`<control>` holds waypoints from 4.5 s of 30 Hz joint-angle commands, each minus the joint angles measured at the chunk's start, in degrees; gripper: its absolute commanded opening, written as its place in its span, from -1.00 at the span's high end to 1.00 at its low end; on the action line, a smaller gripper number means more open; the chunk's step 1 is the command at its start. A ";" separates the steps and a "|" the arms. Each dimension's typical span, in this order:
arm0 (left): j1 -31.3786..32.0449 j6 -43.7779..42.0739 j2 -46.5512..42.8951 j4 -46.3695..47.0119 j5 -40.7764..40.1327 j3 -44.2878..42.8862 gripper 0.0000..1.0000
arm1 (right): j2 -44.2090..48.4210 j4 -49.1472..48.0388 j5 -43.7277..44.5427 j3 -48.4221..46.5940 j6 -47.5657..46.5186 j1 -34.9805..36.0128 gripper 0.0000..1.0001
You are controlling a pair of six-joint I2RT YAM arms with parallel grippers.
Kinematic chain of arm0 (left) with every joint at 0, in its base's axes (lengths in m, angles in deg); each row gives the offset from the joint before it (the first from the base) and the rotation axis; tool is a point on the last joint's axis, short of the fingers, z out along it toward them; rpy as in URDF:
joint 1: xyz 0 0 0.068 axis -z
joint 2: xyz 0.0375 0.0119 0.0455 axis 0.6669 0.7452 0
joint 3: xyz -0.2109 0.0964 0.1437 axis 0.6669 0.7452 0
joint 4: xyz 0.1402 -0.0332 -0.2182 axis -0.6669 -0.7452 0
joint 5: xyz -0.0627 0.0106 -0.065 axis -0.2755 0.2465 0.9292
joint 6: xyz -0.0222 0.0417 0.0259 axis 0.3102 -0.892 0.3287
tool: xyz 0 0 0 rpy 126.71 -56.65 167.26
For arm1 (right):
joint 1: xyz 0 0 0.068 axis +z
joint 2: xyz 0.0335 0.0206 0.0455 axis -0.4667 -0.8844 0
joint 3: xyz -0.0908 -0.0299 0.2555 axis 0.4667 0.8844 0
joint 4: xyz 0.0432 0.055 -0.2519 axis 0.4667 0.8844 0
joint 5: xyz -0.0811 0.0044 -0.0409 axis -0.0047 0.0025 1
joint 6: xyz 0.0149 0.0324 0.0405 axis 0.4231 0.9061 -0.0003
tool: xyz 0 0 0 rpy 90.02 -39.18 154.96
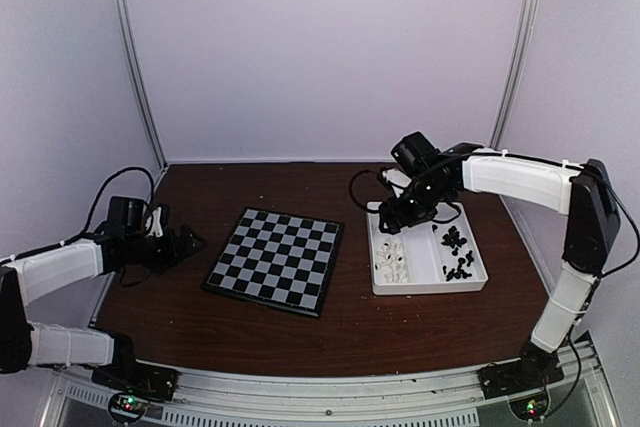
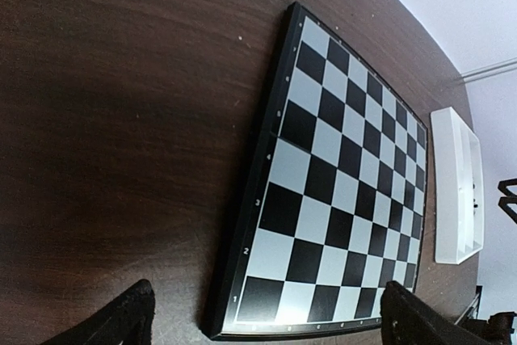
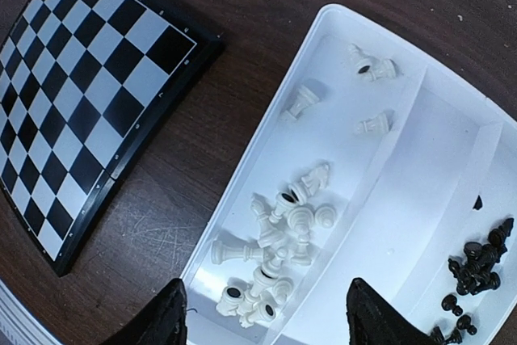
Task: Set up the chess pieces on the board
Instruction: Pick up the chess piece from the storage box, then move the chessboard to the center of the board, then place the chess piece on the chessboard.
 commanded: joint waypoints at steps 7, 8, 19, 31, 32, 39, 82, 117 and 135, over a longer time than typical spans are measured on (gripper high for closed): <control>0.28 0.58 10.15 6.05 6.58 -1.60 -0.88 | -7.63 3.90 5.33 -4.94 0.82 1.94 -0.20; 0.21 0.65 10.88 6.60 7.36 -1.50 -0.87 | -8.14 4.07 5.30 -5.34 0.86 1.95 -0.20; 0.26 0.59 14.39 9.91 9.94 0.85 -0.88 | -13.33 5.09 7.99 -9.23 0.98 1.77 0.06; 0.24 0.26 15.89 11.99 10.64 0.54 -0.88 | -15.94 5.10 7.70 -9.01 1.28 0.26 0.32; 0.24 0.27 15.90 12.06 10.66 0.50 -0.88 | -16.03 5.00 7.66 -8.96 1.25 0.28 0.32; 0.24 0.27 16.27 12.09 10.90 0.32 -0.88 | -16.90 4.89 7.74 -8.71 1.11 -0.02 0.35; 3.07 2.73 19.68 15.25 13.78 1.31 -0.88 | -5.61 7.15 6.37 -9.85 -1.41 -0.27 0.81; 23.40 15.20 15.96 23.57 4.17 5.06 -0.89 | -7.95 6.85 -13.07 -12.73 -4.92 6.87 0.78; 23.40 0.28 5.06 -0.22 -7.05 -5.38 -0.95 | -7.85 15.18 -8.77 -12.55 -7.41 14.08 0.75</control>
